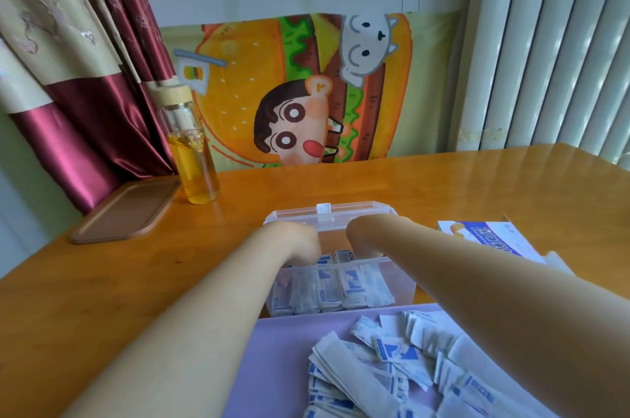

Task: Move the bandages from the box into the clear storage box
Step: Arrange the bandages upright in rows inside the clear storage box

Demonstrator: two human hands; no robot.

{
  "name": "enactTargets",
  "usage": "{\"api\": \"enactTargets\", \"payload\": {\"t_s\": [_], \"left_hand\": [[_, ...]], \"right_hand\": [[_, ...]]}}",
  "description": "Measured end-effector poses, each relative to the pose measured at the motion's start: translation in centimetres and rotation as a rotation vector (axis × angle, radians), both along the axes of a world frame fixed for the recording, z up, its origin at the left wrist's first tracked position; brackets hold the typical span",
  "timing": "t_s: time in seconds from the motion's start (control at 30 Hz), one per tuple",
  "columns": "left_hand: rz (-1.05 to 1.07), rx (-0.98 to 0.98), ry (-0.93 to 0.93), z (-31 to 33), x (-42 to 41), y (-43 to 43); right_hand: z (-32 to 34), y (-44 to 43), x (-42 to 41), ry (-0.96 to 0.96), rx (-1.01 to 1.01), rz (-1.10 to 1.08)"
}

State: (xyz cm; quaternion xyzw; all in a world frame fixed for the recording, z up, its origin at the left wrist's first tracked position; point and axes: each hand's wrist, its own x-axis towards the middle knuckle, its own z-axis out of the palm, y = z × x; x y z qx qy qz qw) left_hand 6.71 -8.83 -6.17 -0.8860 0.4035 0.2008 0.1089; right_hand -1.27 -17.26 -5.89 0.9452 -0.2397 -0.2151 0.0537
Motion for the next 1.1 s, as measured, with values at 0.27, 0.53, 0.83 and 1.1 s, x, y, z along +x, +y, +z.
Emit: {"api": "enactTargets", "payload": {"t_s": [0.27,0.53,0.83,1.1], "left_hand": [[0.028,-0.024,0.026,0.3,-0.1,0.0],[0.035,0.001,0.049,0.9,-0.5,0.3],[0.053,-0.063,0.040,2.0,-1.3,1.1],[0.006,-0.838,-0.130,3.2,-4.7,6.6]], "right_hand": [[0.7,0.3,-0.6,-0.088,0.036,-0.080],[1.5,0.9,-1.2,-0.072,0.077,-0.060],[2.5,0.8,-2.1,-0.256,0.166,-0.142],[3.1,2.7,-8.1,-0.914,0.113,0.015]]}}
